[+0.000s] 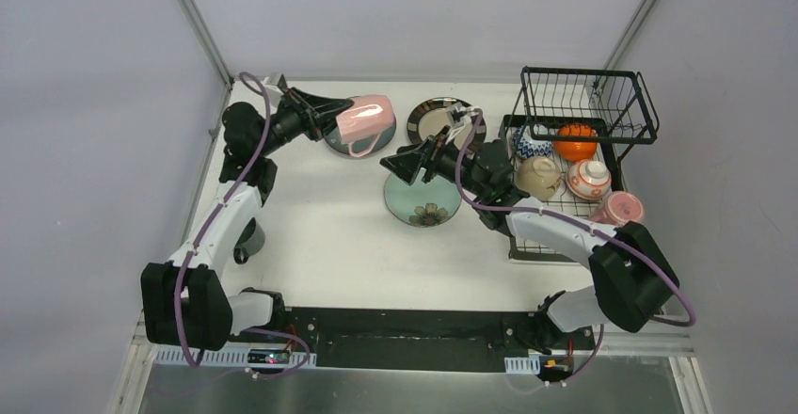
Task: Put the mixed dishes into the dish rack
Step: Turn the cup upside down in the dish rack.
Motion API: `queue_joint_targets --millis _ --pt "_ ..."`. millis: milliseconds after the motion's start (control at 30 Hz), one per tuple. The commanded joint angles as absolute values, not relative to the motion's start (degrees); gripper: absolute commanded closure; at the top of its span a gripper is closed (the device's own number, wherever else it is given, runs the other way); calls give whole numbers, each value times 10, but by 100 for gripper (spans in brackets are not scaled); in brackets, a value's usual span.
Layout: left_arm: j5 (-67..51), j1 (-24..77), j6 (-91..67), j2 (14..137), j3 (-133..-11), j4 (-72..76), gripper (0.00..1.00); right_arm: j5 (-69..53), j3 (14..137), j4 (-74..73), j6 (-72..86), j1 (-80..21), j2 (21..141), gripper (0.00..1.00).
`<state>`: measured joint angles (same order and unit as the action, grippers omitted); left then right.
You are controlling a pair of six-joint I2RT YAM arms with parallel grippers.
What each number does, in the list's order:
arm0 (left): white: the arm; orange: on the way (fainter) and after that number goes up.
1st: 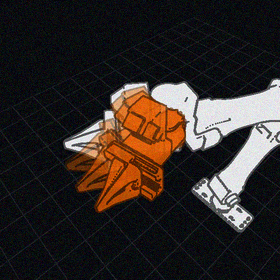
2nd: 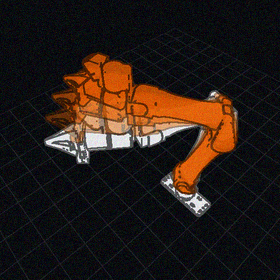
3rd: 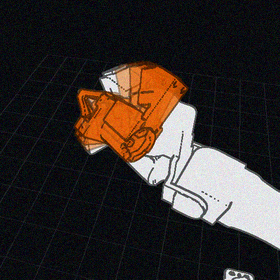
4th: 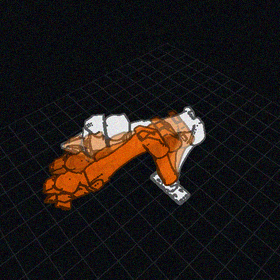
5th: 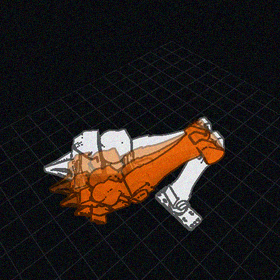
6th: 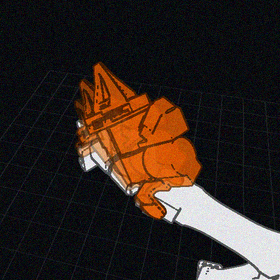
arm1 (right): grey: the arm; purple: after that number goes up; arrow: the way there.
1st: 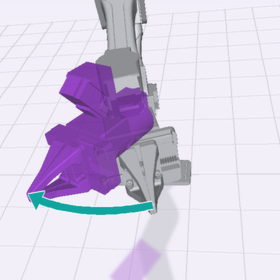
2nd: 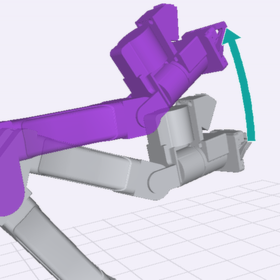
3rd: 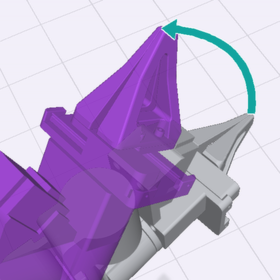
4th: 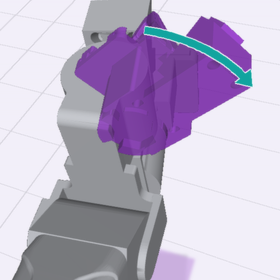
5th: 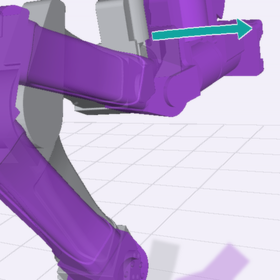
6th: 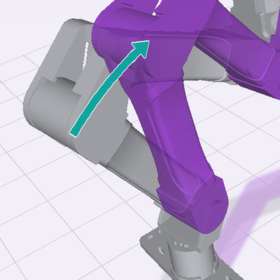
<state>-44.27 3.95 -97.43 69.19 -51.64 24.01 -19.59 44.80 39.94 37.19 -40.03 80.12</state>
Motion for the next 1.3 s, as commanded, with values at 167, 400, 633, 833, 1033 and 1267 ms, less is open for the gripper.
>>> queue_joint_targets --millis 167,400,633,833,1033,1267 --pt "-454 125 -1037 706 -591 370 100 -264 497 579 417 -407 851 11" --pt "-462 140 -1044 697 -586 365 100 -287 517 647 446 -407 886 19" --pt "-457 147 -1070 677 -557 374 100 -307 531 708 483 -408 927 42" --pt "-465 146 -1088 675 -536 388 100 -312 547 734 488 -417 944 45" --pt "-445 146 -1088 669 -499 401 100 -296 551 794 532 -418 967 71" --pt "-426 134 -1090 668 -453 429 74 -272 527 808 536 -414 953 100"
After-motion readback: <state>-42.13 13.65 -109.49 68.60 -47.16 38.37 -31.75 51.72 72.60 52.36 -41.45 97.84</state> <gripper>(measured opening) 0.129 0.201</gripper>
